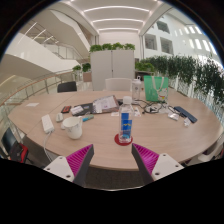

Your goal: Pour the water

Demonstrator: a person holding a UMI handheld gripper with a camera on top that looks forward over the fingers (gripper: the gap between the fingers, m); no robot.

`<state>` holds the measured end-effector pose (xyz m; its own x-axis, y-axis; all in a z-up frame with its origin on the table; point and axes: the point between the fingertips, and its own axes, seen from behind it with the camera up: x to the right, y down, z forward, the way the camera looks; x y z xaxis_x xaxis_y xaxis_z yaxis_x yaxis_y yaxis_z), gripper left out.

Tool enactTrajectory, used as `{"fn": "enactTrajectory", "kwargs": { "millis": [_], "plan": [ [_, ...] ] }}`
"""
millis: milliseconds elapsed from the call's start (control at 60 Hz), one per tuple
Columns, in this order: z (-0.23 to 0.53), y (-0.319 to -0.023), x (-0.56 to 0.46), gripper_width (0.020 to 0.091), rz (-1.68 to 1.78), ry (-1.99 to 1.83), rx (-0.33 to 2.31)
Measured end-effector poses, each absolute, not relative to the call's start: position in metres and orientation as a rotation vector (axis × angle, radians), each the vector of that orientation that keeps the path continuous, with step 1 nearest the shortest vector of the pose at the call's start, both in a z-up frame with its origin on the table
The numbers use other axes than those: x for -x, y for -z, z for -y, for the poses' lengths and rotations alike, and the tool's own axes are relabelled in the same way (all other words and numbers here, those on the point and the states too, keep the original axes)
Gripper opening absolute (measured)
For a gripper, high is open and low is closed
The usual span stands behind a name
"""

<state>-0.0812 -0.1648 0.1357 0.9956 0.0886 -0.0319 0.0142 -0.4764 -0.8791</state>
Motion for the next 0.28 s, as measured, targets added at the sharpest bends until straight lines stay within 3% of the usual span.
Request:
{"fn": "enactTrajectory", "kwargs": {
  "millis": [283],
  "plan": [
    [0.293,-0.174,0.143,0.0834,0.062,-0.054,2.096]
  ]
}}
